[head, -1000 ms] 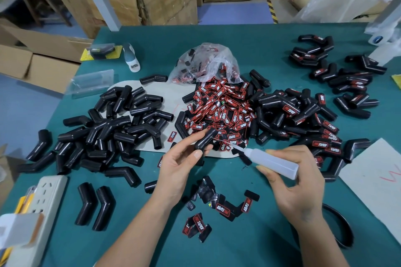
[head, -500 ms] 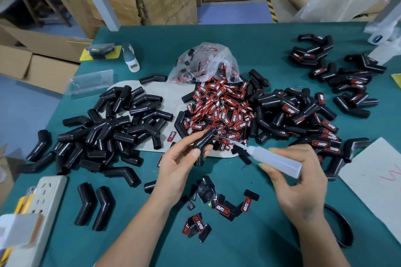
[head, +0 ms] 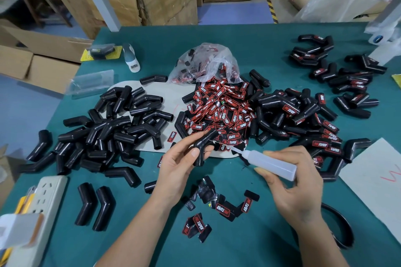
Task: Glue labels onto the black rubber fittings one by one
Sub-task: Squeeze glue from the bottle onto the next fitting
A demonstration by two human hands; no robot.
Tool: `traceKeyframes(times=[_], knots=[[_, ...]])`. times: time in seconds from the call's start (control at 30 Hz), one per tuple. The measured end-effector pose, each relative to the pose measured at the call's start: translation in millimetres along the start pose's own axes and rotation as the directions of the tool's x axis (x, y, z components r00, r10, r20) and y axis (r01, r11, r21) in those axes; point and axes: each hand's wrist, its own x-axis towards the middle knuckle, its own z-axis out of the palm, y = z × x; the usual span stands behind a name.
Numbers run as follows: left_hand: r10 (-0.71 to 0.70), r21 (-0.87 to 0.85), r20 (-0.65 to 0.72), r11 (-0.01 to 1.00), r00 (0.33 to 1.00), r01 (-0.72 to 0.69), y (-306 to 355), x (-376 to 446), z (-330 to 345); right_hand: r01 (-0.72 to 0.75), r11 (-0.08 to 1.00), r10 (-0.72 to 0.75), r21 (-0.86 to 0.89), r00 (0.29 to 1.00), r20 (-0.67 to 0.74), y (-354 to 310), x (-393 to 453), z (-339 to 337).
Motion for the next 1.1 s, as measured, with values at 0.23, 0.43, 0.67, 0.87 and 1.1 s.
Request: traceKeyframes(times=[0.23,0.43,0.67,0.87,1.1], knots=[[-0.007,0.003,0.011,1.000,1.000,0.007,-0.1,-0.8,-2.0,-0.011,1.000,0.011,-0.011,1.000,-0.028,2.9,1.8,-3.1],[-0.015,-0.001,0.012,1.000,1.000,0.015,1.9,-1.7,-1.4,0.007,1.000,-0.007,0.006,1.000,-0.025,1.5,0.9,-2.1],[-0.012,-0.004,0.008,1.000,1.000,0.012,2.3,-1.6,-1.4,0.004,1.000,-0.005,-0.003,1.000,-0.015,2.3,0.5,-1.4],[0.000,-0.003,0.017,1.000,1.000,0.000,1.5,-1.0,-0.8,-0.002,1.000,0.001,-0.018,0.999,-0.035,1.8,2.5,-3.5],[0.009,0.024,0.016,1.000,1.000,-0.009,-0.5,-0.8,-3.5,0.003,1.000,-0.003,0.000,0.998,-0.056,1.3,3.2,-3.2]])
